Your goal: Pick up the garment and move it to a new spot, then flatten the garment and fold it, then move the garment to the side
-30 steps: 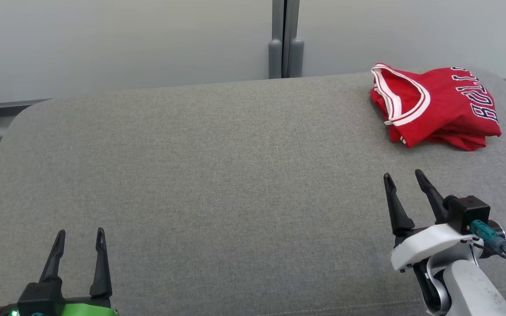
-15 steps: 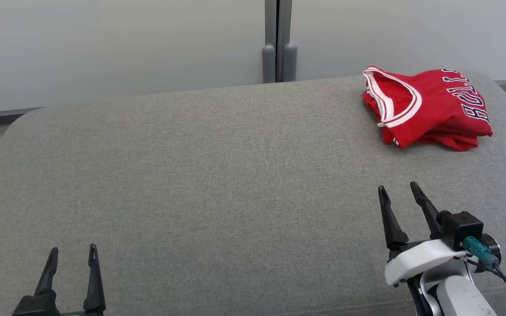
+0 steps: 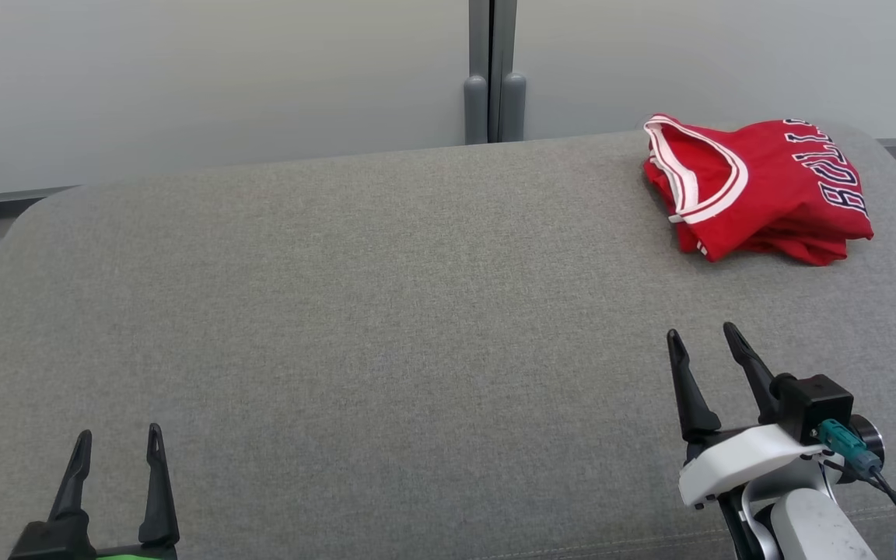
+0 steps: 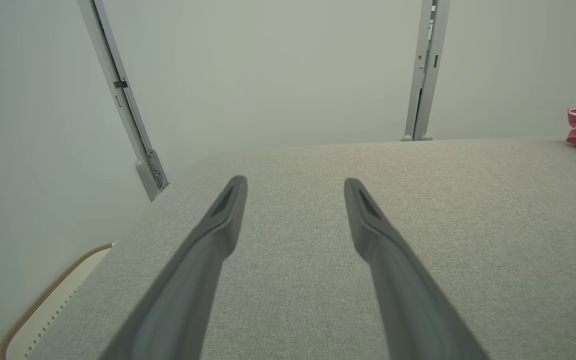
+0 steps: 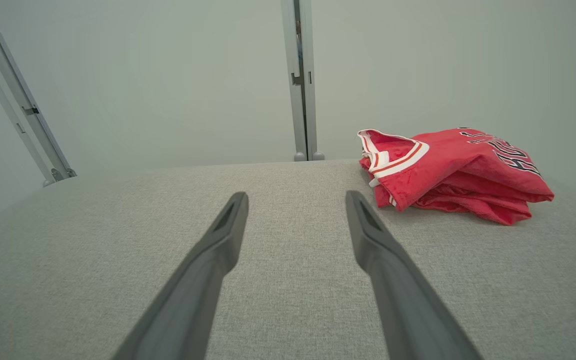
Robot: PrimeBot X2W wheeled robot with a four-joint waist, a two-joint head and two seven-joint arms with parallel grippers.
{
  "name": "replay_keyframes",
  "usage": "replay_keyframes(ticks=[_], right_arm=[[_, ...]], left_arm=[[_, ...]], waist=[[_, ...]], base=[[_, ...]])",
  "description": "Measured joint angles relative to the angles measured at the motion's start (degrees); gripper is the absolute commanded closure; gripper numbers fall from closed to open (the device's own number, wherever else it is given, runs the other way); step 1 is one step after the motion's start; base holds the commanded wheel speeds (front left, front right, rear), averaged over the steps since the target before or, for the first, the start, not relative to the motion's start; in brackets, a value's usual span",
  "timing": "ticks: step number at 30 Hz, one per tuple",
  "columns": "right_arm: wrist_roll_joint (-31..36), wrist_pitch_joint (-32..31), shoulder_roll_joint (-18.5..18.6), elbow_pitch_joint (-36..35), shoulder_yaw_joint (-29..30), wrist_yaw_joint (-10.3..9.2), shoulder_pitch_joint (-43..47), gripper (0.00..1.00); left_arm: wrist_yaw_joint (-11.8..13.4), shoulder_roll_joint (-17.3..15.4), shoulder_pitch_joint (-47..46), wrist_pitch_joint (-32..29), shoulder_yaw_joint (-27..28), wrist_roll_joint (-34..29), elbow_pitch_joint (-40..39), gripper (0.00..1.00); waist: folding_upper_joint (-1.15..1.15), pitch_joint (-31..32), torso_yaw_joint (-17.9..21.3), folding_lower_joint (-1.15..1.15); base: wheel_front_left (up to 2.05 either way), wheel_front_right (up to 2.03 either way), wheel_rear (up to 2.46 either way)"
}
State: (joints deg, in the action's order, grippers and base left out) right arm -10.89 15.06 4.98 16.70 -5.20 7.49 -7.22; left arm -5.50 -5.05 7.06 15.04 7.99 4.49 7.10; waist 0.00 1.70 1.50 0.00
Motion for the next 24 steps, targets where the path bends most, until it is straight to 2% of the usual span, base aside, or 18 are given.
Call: replay_keyframes(ticks=[6,7,13,24], right_arm=[[0.0,0.0,-0.1,0.1,0.1,0.0,0.0,0.0],[0.0,0.0,-0.1,0.1,0.1,0.0,0.0,1.0],[-0.5,-0.5,-0.7,2.5,0.0,0.0,2.3,1.0],[-13.3,-5.0,-0.8,1.1,2.9,0.0,3.0,1.0]], left_arm=[[0.2,0.2,0.0,0.0,0.5,0.0,-1.3,0.0],[0.2,0.3,0.0,0.0,0.5,0.0,-1.4,1.0],[0.2,1.2,0.3,-0.7,0.3,0.4,1.4,1.0],[0.0,1.5,0.2,-2.9,-1.1,14.4,1.4,1.0]], waist=[[0.0,-0.1,0.1,0.0],[0.0,-0.1,0.1,0.0],[0.0,-0.2,0.1,0.0],[0.0,-0.3,0.0,0.0]], base=[[0.0,0.0,0.0],[0.0,0.0,0.0],[0.0,0.0,0.0],[0.0,0.0,0.0]])
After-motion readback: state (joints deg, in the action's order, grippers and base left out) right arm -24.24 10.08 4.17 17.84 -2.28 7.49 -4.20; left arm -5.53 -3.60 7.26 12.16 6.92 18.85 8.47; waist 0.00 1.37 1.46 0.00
